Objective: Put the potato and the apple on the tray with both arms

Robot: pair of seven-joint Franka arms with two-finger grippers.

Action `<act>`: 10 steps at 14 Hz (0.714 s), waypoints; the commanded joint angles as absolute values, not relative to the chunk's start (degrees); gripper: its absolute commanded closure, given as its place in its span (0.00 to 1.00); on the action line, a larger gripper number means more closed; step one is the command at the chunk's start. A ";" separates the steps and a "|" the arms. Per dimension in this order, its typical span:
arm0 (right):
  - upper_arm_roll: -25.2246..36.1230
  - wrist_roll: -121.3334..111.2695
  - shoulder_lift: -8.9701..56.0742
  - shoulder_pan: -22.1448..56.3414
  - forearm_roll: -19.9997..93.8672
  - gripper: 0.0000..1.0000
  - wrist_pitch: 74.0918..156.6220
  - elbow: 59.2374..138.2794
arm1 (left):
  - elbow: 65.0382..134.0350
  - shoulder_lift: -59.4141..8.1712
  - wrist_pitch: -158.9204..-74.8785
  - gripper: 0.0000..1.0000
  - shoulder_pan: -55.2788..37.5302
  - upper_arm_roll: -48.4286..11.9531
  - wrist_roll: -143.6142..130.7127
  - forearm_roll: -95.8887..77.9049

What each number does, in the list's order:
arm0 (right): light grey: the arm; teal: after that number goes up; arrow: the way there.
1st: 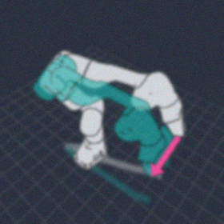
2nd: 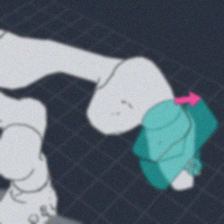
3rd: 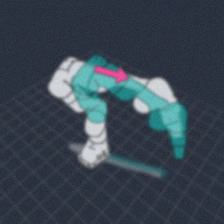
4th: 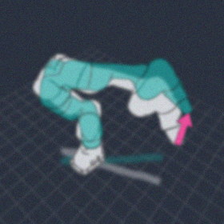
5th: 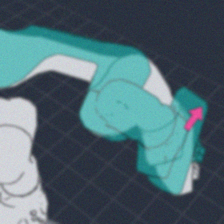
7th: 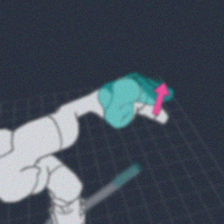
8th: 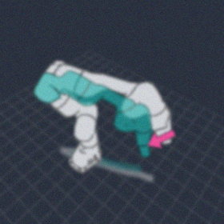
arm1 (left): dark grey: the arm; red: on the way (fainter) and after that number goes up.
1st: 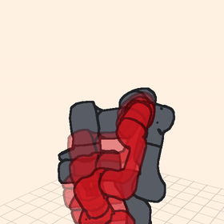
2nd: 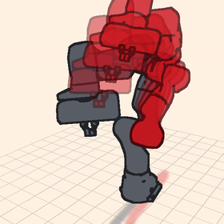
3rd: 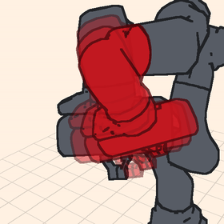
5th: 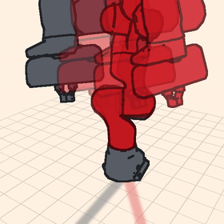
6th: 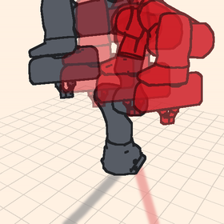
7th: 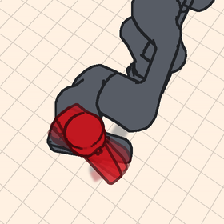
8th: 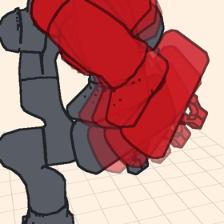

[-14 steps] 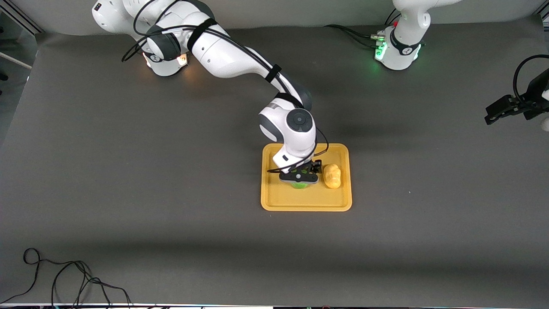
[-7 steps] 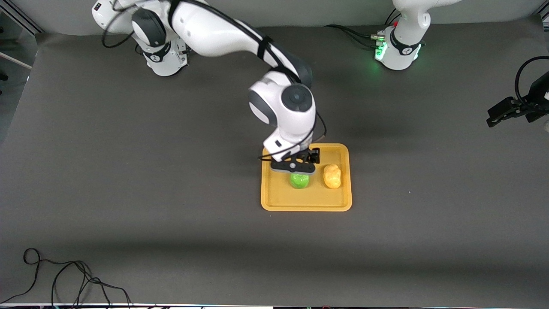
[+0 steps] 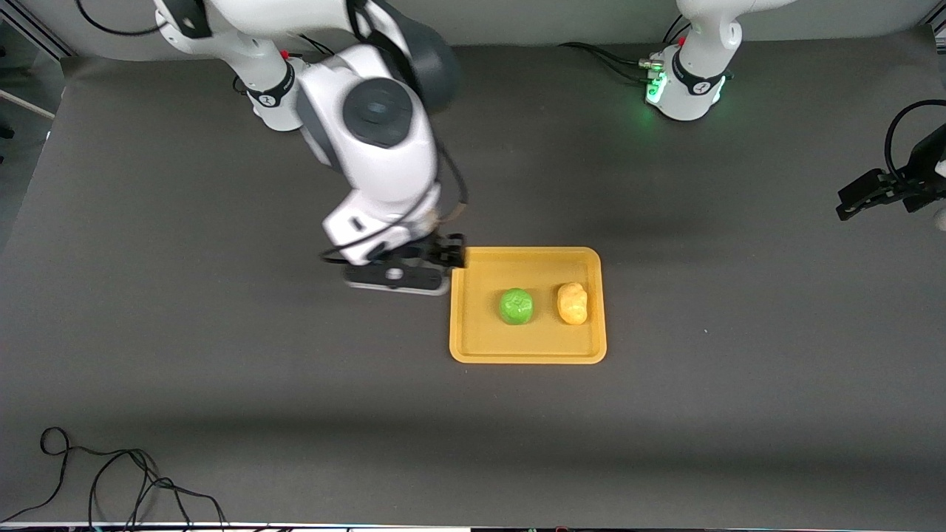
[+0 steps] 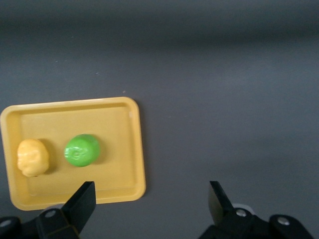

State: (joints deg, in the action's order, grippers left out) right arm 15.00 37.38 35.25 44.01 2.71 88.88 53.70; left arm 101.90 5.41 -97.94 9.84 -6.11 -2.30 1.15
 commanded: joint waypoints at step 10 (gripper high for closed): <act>6.53 8.45 3.87 14.36 2.29 0.00 90.62 88.15 | 102.39 5.98 -97.73 0.00 9.49 -5.98 -2.29 0.70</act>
State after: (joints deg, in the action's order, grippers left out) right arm 11.62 11.19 7.87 20.49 2.60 88.87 83.24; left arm 102.07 5.37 -97.88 9.84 -6.15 -2.30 1.12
